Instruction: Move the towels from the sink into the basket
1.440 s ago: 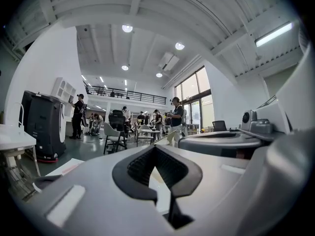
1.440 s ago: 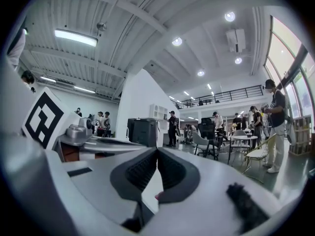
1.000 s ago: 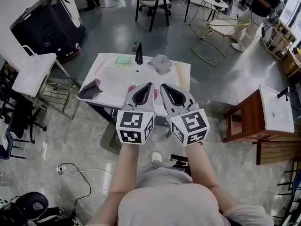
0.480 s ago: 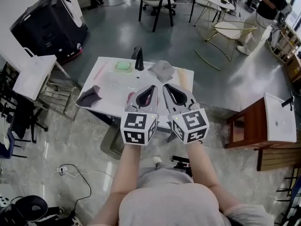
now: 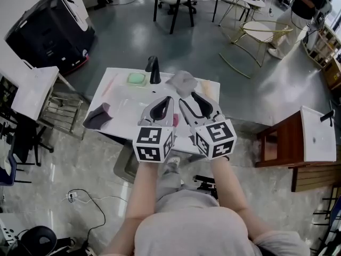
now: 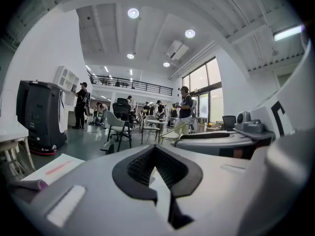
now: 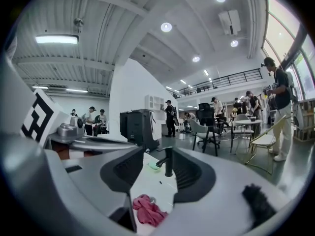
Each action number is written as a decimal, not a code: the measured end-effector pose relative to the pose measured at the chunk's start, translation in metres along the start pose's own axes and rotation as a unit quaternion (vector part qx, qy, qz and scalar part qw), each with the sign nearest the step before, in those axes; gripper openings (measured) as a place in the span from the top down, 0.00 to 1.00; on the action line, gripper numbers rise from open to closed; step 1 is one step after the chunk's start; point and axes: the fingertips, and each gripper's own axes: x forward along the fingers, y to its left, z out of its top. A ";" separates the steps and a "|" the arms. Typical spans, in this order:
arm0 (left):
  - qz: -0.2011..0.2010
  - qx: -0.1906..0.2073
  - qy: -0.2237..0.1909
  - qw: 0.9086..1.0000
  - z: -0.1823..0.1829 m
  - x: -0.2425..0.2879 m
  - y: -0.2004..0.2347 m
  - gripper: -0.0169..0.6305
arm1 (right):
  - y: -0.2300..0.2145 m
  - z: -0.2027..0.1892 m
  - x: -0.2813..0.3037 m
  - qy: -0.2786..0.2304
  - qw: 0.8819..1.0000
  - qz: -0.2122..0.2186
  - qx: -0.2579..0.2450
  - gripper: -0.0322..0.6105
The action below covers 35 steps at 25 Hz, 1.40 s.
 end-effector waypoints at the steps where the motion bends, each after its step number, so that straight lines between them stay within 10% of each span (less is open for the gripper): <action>1: 0.001 -0.002 0.001 1.000 0.000 0.003 0.003 0.98 | -0.004 -0.002 0.004 0.004 1.000 -0.007 -0.003 0.65; 21: -0.021 -0.011 0.050 0.998 -0.032 0.065 0.047 0.98 | -0.071 -0.091 0.098 0.128 0.990 -0.049 0.013 0.57; 35: -0.038 -0.008 0.074 0.997 -0.045 0.097 0.064 0.98 | -0.106 -0.197 0.159 0.272 0.961 -0.050 0.016 0.57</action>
